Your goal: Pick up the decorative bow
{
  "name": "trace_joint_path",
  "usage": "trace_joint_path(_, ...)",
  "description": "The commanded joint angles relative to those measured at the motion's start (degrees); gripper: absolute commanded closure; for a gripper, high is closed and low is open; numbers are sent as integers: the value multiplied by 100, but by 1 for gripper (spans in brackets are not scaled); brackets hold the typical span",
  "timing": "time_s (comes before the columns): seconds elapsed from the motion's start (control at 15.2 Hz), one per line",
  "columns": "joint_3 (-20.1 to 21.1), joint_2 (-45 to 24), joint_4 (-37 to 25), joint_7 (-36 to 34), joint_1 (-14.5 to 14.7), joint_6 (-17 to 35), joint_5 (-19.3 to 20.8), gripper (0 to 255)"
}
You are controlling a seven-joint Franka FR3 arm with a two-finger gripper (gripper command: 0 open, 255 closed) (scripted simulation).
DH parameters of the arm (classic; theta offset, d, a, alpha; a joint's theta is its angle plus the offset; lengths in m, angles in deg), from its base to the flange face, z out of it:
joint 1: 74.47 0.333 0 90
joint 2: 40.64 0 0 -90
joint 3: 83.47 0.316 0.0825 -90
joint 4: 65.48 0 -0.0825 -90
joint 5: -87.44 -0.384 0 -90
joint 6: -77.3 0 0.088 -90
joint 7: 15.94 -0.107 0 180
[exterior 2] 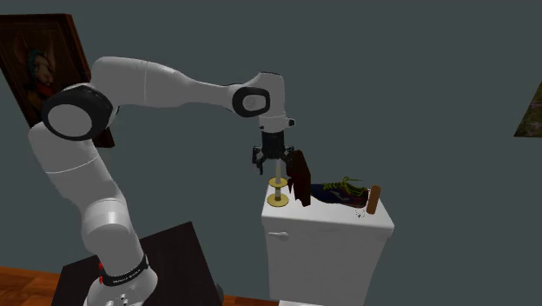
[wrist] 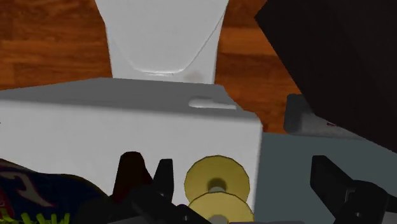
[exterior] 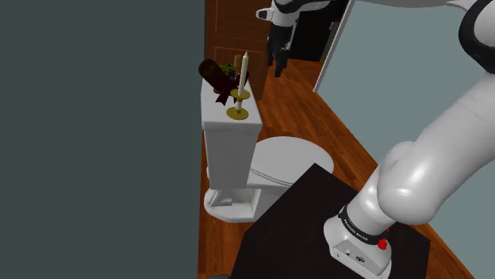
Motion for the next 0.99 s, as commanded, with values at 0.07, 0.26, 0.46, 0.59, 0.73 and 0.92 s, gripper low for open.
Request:
trace_joint_path(0.07, -69, -723, -690, 925, 12, 17, -165, 0)
trace_joint_path(0.26, -33, -1438, -1436, 1735, -23, -35, -333, 0)
trace_joint_path(0.46, 68, -2151, -2250, 2477, -81, -154, -470, 0)
trace_joint_path(0.59, 148, -2569, -2761, 2881, -118, -253, -528, 0)
trace_joint_path(0.73, 157, -2568, -2606, 2869, -118, -100, -524, 0)
trace_joint_path(0.92, 161, -2579, -2389, 2854, -113, 126, -524, 0)
